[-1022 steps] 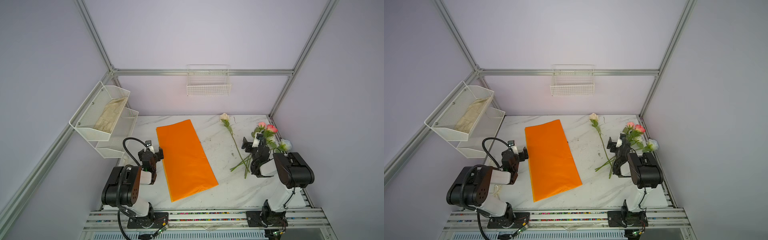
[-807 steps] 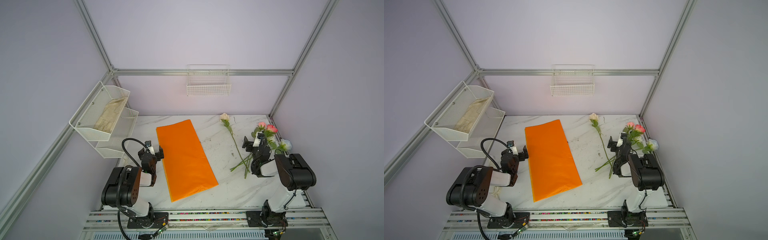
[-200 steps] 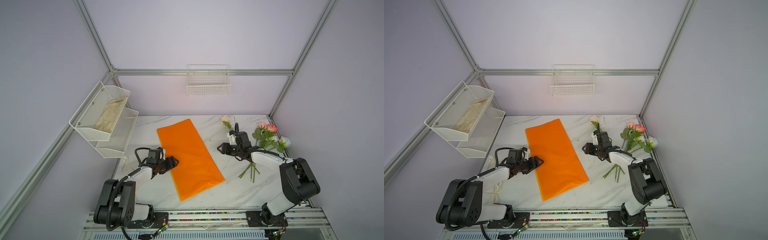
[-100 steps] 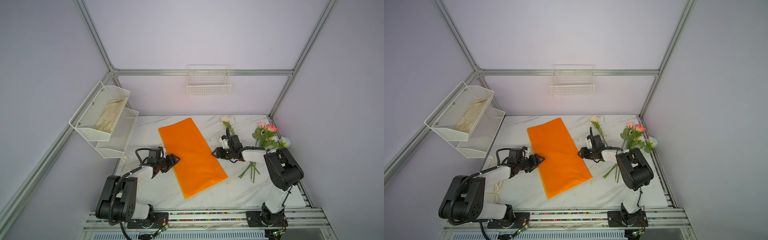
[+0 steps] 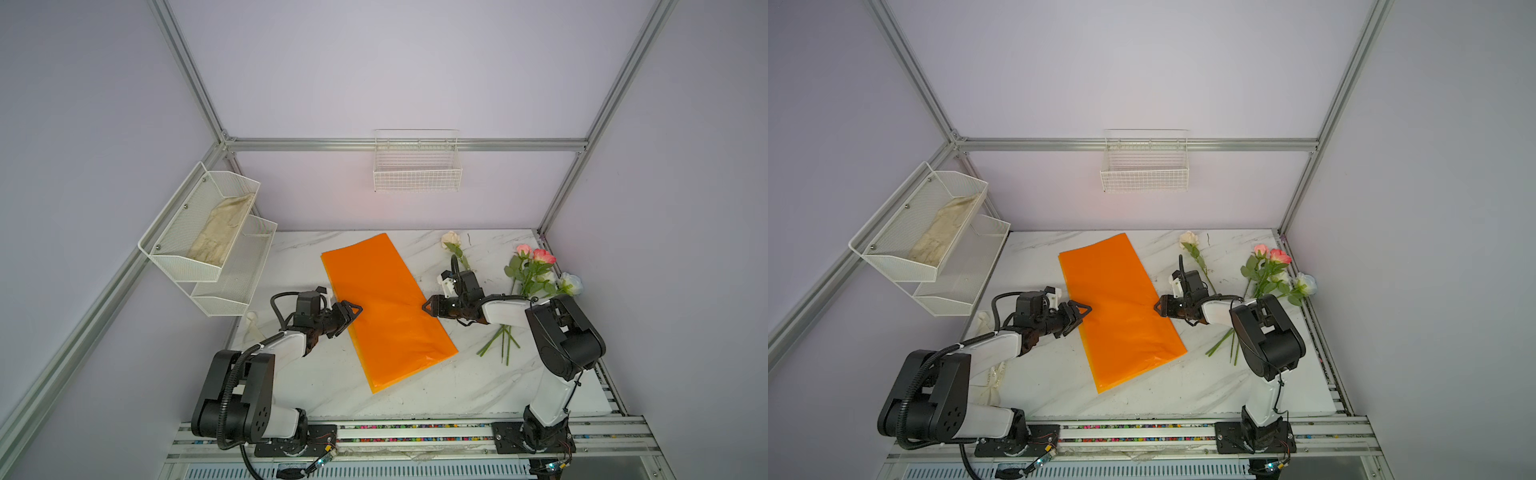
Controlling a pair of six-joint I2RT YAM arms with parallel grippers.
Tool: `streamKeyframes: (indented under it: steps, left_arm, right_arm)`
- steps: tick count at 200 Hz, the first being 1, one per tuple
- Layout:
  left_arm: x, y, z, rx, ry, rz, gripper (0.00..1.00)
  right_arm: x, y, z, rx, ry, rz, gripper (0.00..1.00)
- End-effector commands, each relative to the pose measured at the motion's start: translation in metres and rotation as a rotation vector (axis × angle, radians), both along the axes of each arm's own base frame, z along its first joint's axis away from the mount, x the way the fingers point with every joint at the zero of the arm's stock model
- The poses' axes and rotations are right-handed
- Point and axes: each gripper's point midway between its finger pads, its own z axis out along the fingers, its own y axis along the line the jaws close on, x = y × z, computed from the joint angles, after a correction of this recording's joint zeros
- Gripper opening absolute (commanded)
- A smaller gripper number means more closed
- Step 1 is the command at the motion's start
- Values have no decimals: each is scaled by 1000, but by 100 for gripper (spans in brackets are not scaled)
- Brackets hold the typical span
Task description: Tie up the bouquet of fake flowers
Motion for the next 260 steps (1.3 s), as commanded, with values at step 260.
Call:
streamKeyframes:
  steps: [260]
  left_arm:
    - [-5,-7,-32,-71,116,79,61]
  right_arm:
    - [-17,-2,-17,-1,57,-1,55]
